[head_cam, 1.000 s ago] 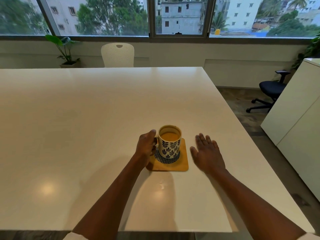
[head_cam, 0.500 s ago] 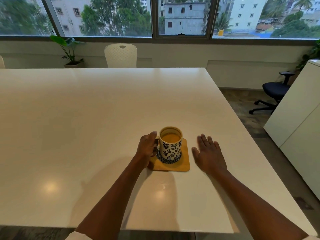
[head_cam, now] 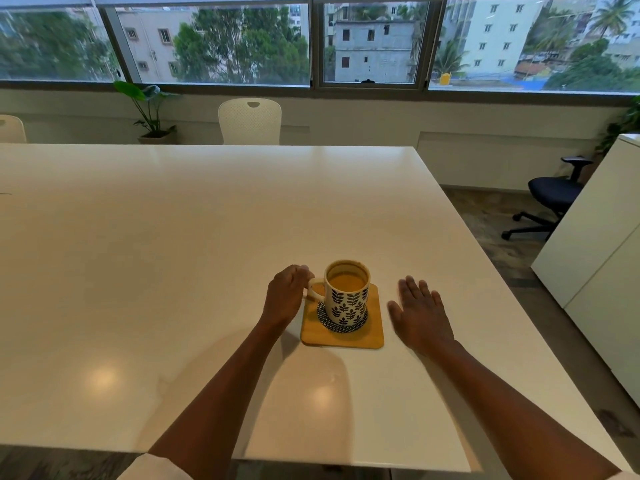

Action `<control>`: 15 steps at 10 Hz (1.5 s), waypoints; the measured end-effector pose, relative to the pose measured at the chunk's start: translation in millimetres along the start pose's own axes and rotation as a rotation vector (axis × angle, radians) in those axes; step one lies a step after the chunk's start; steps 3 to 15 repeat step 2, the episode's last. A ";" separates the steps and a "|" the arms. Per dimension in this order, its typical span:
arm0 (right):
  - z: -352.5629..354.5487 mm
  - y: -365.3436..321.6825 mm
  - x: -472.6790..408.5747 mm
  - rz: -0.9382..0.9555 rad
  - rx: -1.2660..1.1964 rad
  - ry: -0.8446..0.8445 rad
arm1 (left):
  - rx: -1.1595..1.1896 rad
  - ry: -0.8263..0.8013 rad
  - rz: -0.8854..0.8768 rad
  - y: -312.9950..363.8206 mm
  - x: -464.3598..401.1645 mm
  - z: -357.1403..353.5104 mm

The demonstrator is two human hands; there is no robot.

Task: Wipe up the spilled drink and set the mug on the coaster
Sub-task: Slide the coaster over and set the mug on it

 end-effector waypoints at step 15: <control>10.2 -12.4 -10.4 0.015 -0.067 0.028 | -0.358 0.104 -0.158 -20.8 -13.9 19.6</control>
Point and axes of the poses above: each hand's wrist, its own x-axis away from the middle knuckle, its own z-axis out of the back of the hand, y = z × x, the point moved 8 cm from there along -x, towards the middle knuckle, and after that the axes turned 9 degrees about y, right-handed, at the moved point
